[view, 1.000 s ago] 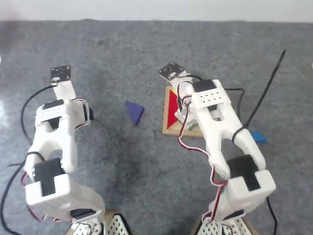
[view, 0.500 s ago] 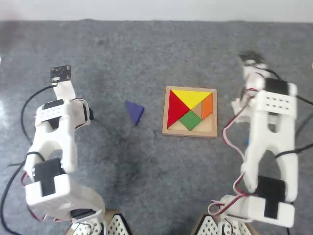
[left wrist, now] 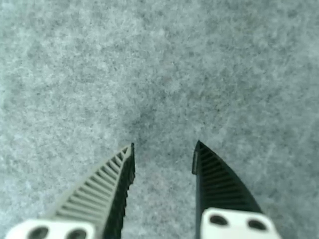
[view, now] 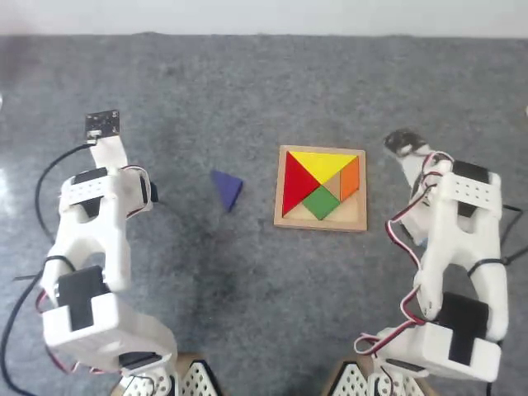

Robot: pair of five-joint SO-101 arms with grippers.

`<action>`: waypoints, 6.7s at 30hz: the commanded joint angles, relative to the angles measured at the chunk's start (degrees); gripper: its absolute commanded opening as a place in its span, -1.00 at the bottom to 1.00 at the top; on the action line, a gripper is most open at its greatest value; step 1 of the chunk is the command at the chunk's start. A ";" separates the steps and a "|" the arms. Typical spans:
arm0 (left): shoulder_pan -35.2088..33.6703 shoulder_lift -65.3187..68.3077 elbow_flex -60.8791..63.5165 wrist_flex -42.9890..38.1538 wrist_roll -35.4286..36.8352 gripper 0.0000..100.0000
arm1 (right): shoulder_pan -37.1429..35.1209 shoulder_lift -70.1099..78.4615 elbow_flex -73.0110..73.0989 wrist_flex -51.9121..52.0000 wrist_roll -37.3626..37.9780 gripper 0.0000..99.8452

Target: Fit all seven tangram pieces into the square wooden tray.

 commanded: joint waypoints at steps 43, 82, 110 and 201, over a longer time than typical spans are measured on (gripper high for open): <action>0.44 -0.44 -0.13 -1.05 -0.26 -0.63 | 6.81 16.75 -9.85 -2.86 57.32 -0.49; 0.44 -0.44 -0.13 -1.05 -0.26 -0.63 | -0.75 12.18 -8.97 -0.57 47.91 -0.74; 0.44 -0.44 -0.13 -1.05 -0.26 -0.63 | -3.82 11.82 -7.21 -0.75 47.82 -0.58; 1.14 -0.44 -0.04 -0.97 -0.70 -0.63 | -43.74 31.25 -38.77 13.49 11.96 -0.92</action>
